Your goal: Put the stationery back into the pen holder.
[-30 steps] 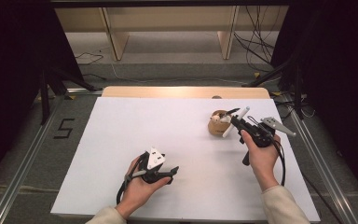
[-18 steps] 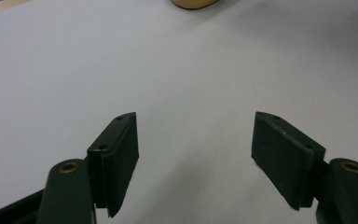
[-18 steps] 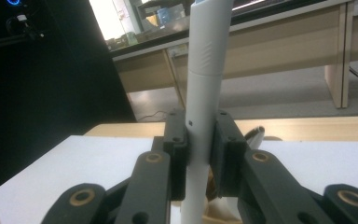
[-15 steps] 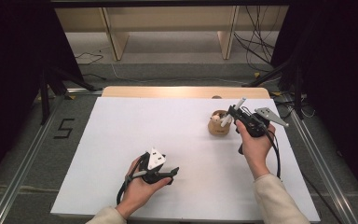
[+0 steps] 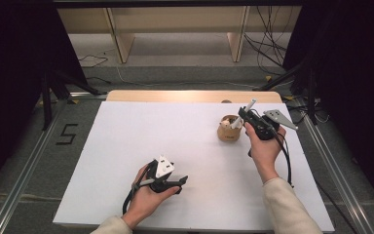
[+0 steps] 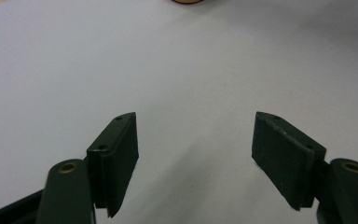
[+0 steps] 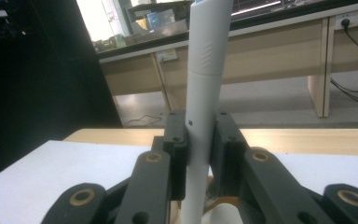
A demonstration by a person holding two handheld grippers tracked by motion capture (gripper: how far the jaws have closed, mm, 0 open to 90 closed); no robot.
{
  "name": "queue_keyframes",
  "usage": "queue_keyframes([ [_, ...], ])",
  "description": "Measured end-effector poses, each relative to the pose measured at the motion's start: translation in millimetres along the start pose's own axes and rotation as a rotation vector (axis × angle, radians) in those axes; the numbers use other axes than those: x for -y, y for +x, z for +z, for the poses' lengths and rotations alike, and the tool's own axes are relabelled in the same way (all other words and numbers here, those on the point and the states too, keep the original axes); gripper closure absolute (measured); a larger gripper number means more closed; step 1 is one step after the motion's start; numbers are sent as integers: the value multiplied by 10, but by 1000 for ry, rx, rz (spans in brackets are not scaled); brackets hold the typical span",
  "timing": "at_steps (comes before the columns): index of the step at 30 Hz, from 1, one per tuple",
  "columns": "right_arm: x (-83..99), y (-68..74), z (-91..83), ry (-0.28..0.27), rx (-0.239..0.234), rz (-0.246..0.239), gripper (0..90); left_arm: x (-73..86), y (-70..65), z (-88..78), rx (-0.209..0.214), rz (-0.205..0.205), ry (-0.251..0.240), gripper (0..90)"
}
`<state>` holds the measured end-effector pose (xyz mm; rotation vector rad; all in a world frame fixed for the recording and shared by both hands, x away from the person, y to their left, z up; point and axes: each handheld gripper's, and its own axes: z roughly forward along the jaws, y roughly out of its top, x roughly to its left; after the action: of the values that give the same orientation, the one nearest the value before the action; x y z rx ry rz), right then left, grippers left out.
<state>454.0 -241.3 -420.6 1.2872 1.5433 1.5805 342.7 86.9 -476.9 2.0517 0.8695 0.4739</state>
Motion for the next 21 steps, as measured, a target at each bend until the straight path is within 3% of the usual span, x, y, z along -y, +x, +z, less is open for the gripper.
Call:
queue_keyframes([
  [11, 89, -1, 80, 19, 18, -33, 785, 10, -3, 9, 3, 3, 7, 314],
  [21, 207, 38, 132, 83, 27, -121, 784, 8, 21, -5, -1, -4, 2, 313],
])
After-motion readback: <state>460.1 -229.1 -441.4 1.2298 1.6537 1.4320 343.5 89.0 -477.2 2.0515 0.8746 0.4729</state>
